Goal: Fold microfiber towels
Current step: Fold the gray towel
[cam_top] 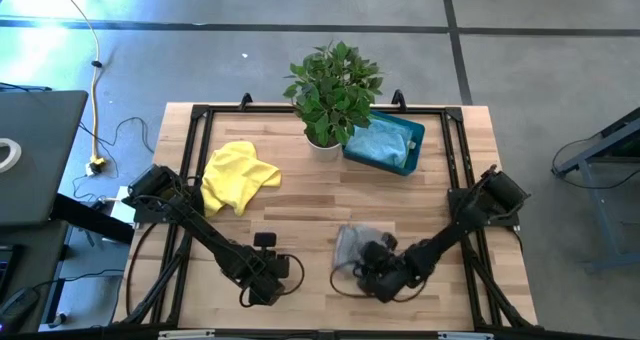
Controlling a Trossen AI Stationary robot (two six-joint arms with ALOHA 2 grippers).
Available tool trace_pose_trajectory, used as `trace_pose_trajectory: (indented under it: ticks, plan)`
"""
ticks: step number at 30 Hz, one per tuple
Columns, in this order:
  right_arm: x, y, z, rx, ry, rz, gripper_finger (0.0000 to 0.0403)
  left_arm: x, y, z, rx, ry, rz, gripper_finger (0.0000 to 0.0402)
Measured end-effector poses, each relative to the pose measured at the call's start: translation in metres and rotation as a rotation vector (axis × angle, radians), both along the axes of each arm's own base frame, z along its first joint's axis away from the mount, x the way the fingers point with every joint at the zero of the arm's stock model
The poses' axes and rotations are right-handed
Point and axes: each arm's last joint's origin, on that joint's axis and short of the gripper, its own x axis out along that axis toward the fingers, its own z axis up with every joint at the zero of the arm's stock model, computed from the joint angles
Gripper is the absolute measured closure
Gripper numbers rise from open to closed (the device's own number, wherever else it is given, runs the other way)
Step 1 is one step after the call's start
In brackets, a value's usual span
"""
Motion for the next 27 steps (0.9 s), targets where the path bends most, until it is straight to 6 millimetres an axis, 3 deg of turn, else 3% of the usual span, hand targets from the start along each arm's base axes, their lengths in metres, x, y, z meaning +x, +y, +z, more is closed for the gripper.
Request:
trace_pose_trajectory:
  ticks: [7, 12, 15, 19, 22, 27]
  plan:
    - [-0.02, 0.035, 0.009, 0.055, 0.011, 0.158, 0.0259, -0.002, -0.004, 0.0, -0.003, -0.004, -0.007, 0.0301]
    - [-0.021, 0.051, 0.043, 0.055, -0.023, 0.202, 0.0259, -0.002, -0.004, 0.0, -0.009, -0.009, 0.005, 0.0301]
    - [-0.018, 0.053, 0.057, -0.012, -0.098, 0.132, 0.0259, 0.0, -0.005, 0.0, -0.02, -0.026, 0.006, 0.0301]
    - [-0.012, 0.047, 0.06, 0.001, -0.224, -0.068, 0.0259, 0.001, -0.007, 0.001, -0.034, -0.039, 0.003, 0.0301]
    - [-0.009, 0.039, 0.053, 0.071, -0.226, -0.174, 0.0259, 0.001, -0.008, 0.001, -0.042, -0.038, -0.002, 0.0301]
    - [-0.001, 0.047, 0.048, 0.191, -0.17, -0.075, 0.0259, -0.002, -0.012, 0.001, -0.046, -0.034, -0.015, 0.0301]
